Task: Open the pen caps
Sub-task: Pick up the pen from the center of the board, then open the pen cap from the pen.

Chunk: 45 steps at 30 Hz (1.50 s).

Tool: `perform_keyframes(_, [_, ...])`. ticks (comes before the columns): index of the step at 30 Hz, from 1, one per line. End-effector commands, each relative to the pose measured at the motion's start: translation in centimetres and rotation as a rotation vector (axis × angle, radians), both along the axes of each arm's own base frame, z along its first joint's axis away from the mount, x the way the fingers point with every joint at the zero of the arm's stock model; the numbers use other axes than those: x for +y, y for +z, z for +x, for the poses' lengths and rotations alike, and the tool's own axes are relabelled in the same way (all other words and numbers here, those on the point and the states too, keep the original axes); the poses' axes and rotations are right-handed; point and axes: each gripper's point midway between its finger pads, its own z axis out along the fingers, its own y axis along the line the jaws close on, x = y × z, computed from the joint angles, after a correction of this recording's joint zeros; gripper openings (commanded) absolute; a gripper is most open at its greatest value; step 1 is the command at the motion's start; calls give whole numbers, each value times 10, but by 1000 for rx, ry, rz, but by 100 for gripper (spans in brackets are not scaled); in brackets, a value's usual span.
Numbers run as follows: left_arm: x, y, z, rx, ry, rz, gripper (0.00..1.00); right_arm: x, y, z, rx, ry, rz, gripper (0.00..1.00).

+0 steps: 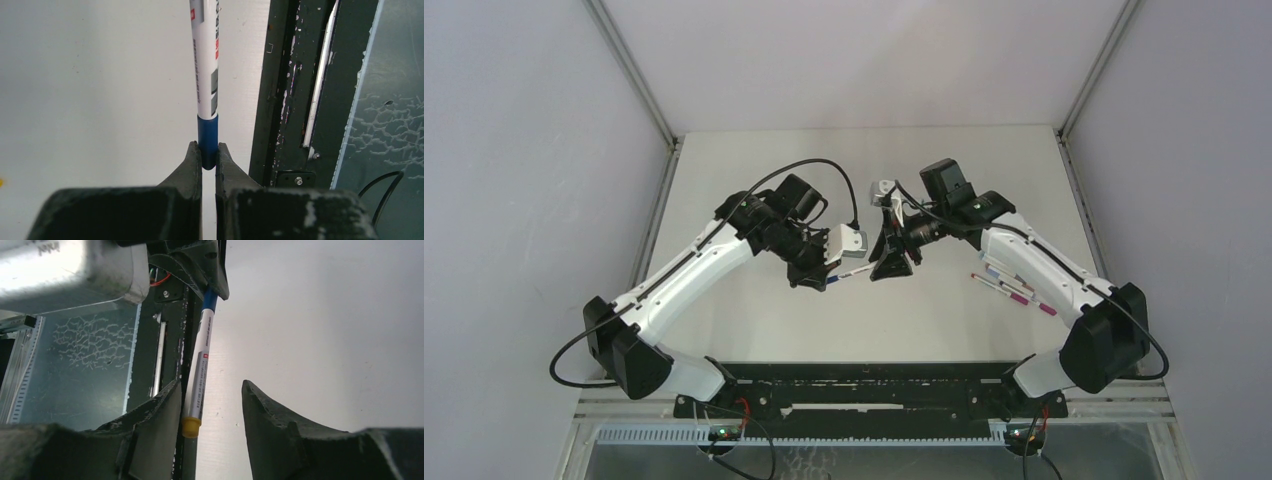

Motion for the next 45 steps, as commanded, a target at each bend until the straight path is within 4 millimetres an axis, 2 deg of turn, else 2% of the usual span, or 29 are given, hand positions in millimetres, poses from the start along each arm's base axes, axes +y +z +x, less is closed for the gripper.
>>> perform_keyframes(1, [-8,22,1,-39,-29,-65,0,3,20,0,-106,22,63,45])
perform_keyframes(9, [-9,19,3,-29,-19,-53,0,7,24,-12,-99,61,84,44])
perform_keyframes(14, [-10,18,4,-26,-15,-50,0,9,24,-15,-103,72,86,38])
perform_keyframes(18, [-10,17,5,-21,-12,-47,0,10,23,-15,-97,72,86,27])
perform_keyframes(23, [-12,19,6,-24,-11,-55,0,11,20,-15,-99,73,76,0])
perform_keyframes(25, [-13,20,6,-26,-9,-59,3,11,19,-14,-102,70,71,0])
perform_keyframes(28, [-13,22,7,-39,-6,-70,12,10,19,-10,-102,56,70,0])
perform_keyframes(31, [-14,26,7,-54,-1,-88,26,8,24,-8,-70,49,92,0])
perform_keyframes(35, [-18,32,8,-73,10,-129,36,4,29,-4,-13,43,124,0])
perform_keyframes(45, [-29,40,8,-53,22,-183,37,2,26,1,4,30,127,0])
